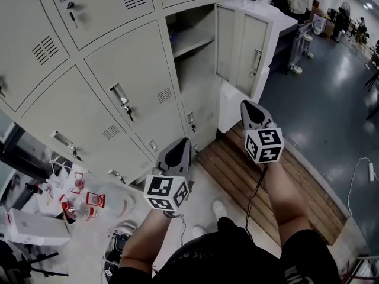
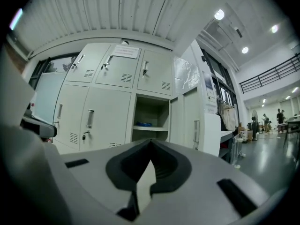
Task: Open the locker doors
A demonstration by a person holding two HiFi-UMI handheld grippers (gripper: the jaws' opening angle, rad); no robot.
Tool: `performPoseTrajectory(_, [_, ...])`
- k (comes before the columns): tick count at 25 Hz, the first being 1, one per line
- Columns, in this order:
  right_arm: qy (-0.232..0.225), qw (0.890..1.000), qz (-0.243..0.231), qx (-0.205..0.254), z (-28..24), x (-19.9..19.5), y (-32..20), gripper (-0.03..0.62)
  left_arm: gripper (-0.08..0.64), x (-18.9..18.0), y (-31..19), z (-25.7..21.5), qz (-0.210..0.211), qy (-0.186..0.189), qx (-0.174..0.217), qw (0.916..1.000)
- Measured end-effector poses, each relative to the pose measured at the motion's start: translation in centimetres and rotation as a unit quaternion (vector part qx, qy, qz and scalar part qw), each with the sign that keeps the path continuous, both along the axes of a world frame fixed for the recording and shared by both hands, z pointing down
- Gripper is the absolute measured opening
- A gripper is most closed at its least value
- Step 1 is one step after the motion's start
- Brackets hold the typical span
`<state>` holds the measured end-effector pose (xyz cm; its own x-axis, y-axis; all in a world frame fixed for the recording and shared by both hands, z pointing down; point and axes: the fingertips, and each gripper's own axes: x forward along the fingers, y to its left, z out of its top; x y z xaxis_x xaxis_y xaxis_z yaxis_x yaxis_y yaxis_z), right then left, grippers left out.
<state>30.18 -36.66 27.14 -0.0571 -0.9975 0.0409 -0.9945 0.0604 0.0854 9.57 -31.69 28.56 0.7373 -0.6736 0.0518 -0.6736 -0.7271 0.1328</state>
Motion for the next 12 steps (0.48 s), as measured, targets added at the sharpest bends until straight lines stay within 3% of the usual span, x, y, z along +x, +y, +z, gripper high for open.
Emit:
performPoseTrajectory(6, [0.0, 1.0, -0.02, -0.012, 0.8, -4.7, 4.4, 0.0, -0.002, -3.8, 4.1, 1.6, -0.01, -0.009, -0.013, 0.9998])
performPoseTrajectory(12, [-0.01, 0.999, -0.04, -0.019, 1.3, -7.3, 7.7, 0.0, -0.002, -7.2, 7.1, 1.9, -0.046, -0.009, -0.019, 0.9987])
